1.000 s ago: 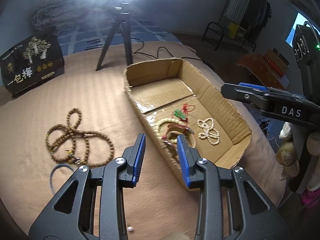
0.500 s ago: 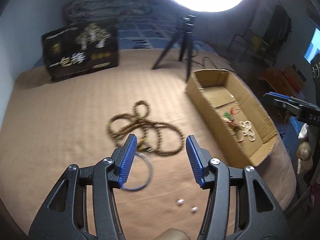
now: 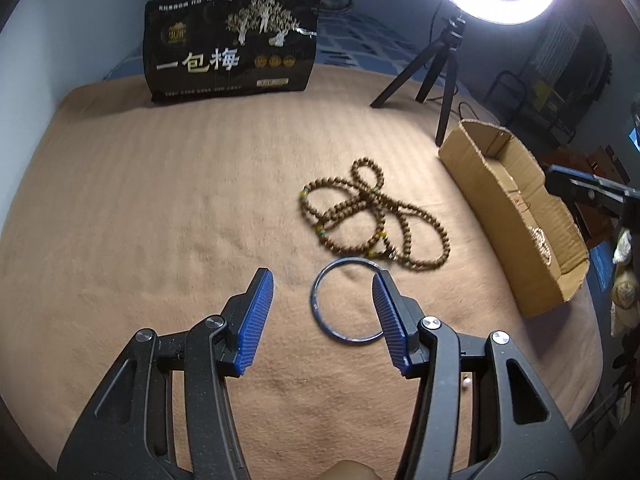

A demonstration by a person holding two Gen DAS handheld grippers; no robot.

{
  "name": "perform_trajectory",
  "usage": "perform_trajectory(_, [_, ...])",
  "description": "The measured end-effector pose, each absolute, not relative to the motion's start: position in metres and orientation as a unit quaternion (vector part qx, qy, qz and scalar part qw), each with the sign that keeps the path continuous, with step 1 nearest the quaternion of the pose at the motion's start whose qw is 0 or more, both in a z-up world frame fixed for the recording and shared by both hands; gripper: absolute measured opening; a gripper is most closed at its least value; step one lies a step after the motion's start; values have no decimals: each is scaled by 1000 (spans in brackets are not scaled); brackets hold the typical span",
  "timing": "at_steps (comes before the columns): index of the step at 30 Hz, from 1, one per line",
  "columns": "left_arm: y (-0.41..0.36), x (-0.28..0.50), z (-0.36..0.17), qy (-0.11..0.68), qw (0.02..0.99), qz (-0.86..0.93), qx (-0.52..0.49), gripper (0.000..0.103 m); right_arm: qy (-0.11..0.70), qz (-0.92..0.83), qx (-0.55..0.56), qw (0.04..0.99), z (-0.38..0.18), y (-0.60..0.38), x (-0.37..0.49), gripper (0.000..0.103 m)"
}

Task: Organize jewelry
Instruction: 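Move both tools back to the blue bangle and wooden bead mala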

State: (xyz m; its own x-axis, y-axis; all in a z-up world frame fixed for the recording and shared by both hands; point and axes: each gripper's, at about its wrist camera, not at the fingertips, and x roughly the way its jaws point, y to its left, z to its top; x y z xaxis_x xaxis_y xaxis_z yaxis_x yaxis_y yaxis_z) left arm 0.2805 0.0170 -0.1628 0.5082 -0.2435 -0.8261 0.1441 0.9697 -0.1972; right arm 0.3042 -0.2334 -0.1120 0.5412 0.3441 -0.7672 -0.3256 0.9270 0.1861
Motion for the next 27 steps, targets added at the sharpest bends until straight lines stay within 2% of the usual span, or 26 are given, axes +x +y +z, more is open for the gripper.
perform_trajectory(11, [13, 285, -192, 507, 852, -125, -45, 53, 488, 219, 24, 845, -142, -186, 340, 73])
perform_trajectory(13, [12, 287, -196, 510, 850, -125, -44, 49, 494, 222, 24, 840, -147, -180, 345, 73])
perform_trajectory(27, [-1, 293, -209, 512, 848, -132, -21, 48, 521, 228, -16, 822, -181, -148, 370, 73])
